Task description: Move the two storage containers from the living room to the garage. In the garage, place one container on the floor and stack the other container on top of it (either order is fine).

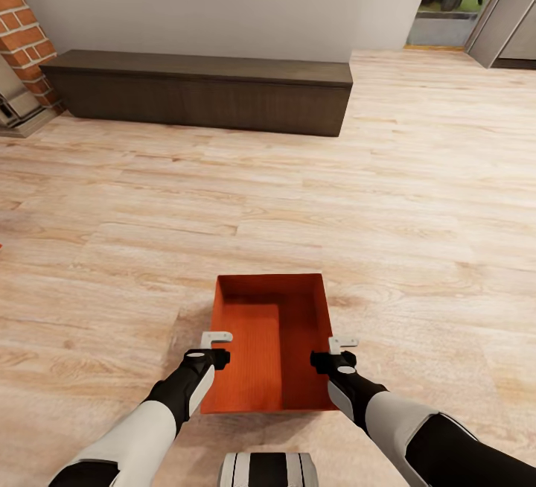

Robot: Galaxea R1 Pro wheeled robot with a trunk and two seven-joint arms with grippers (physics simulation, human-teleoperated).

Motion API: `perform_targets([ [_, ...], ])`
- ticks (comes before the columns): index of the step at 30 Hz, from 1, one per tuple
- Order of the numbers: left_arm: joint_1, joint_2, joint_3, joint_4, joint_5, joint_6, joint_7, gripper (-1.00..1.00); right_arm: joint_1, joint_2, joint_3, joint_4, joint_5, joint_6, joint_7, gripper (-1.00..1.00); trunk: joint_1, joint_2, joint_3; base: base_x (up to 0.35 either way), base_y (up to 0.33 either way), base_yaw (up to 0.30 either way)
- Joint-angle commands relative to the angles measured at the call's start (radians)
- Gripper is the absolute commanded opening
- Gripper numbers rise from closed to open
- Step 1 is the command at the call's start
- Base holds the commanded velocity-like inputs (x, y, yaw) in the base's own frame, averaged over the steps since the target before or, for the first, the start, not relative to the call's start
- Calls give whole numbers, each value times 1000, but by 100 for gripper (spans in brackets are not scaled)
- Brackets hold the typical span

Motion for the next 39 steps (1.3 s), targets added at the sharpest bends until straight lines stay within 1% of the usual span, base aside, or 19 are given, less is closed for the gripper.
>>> perform_targets([
  [1,0,0,0,-2,-3,6,3,100,0,0,8,1,-10,-3,-3,100,0,0,-1,0,0,0],
  [4,0,0,0,-2,-3,6,3,100,0,0,8,1,-10,-3,-3,100,0,0,-1,0,0,0],
  [8,0,1,0,-2,-3,6,3,100,0,0,8,1,-10,-3,-3,100,15,-28,-13,0,0,0],
  [39,0,3,-2,-2,-5,5,7,100,0,-3,6,0,-10,-3,-3,100,15,-28,-13,0,0,0],
])
